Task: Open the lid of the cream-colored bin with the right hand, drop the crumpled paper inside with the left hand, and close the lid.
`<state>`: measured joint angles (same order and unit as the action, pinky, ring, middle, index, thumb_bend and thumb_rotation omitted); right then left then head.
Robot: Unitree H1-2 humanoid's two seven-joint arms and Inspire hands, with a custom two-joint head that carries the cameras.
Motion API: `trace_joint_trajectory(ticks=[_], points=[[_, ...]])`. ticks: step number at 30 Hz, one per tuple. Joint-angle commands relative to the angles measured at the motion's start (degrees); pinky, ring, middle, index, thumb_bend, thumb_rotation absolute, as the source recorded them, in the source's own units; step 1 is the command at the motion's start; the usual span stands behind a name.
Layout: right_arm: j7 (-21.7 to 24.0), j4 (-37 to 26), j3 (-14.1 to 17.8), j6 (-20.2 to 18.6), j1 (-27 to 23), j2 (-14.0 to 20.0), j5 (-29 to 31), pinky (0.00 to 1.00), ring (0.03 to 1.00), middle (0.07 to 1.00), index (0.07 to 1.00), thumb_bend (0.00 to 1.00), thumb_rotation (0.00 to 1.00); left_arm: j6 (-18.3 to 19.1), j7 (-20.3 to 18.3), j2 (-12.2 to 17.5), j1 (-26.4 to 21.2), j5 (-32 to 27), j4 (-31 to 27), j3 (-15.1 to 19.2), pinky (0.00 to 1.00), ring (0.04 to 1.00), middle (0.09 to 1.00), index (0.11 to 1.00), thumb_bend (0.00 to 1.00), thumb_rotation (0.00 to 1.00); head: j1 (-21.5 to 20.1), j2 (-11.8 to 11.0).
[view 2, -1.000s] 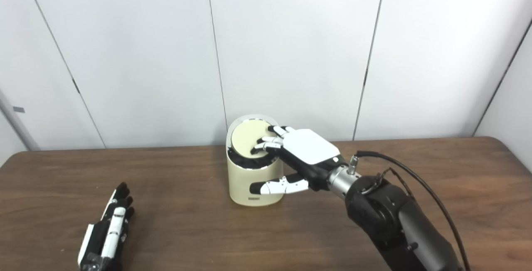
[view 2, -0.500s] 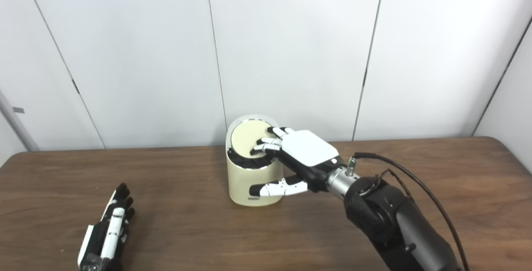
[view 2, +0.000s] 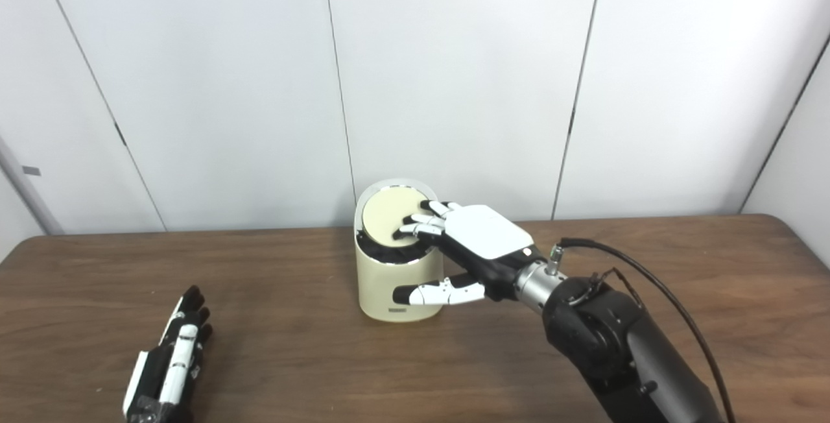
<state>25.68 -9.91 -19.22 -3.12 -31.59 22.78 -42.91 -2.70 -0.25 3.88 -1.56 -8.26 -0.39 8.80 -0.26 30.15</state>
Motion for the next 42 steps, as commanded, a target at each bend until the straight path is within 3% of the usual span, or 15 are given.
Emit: trace_joint_trajectory(ticks=[1,10,24,30,42], points=[[-0.4,-2.1,1.8,-0.8,-2.3,0.2,0.3,0.97,1.0,0.905,0.856,0.55,1.0,-0.1,0.3,-0.8,1.3,0.6,1.6,-0.7,1.0,1.0,1.0,1.0,0.39,0.77,0.0,0.0],[1.2,-4.9,4.2,-3.3,-2.5,-0.1,1.5,0.97,1.0,0.912,0.855,0.53,1.0,-0.4,0.3,-0.8,1.1,0.8,2.0,-0.5,1.0,1.0,1.0,1.0,0.38,0.77,0.0,-0.2],[0.6,-7.1,7.1,-3.0,-0.2,0.8,3.0,0.96,1.0,0.909,0.868,0.52,1.0,-0.4,-0.1,-0.6,1.1,0.5,1.9,-0.5,1.0,1.0,1.0,1.0,0.38,0.76,-0.2,-0.1],[-0.5,-7.2,9.5,-3.6,2.0,0.3,4.7,0.83,0.958,0.903,0.865,0.5,1.0,-0.2,-0.4,-0.4,1.1,-0.4,1.9,-0.1,1.0,1.0,1.0,1.0,0.38,0.75,-0.9,0.1],[-3.7,-7.4,14.0,-5.1,7.8,-0.1,8.1,0.76,0.887,0.876,0.842,0.41,0.98,0.7,-0.6,0.6,1.3,-0.1,1.0,-0.4,1.0,1.0,1.0,1.0,0.38,0.78,-1.8,0.7]])
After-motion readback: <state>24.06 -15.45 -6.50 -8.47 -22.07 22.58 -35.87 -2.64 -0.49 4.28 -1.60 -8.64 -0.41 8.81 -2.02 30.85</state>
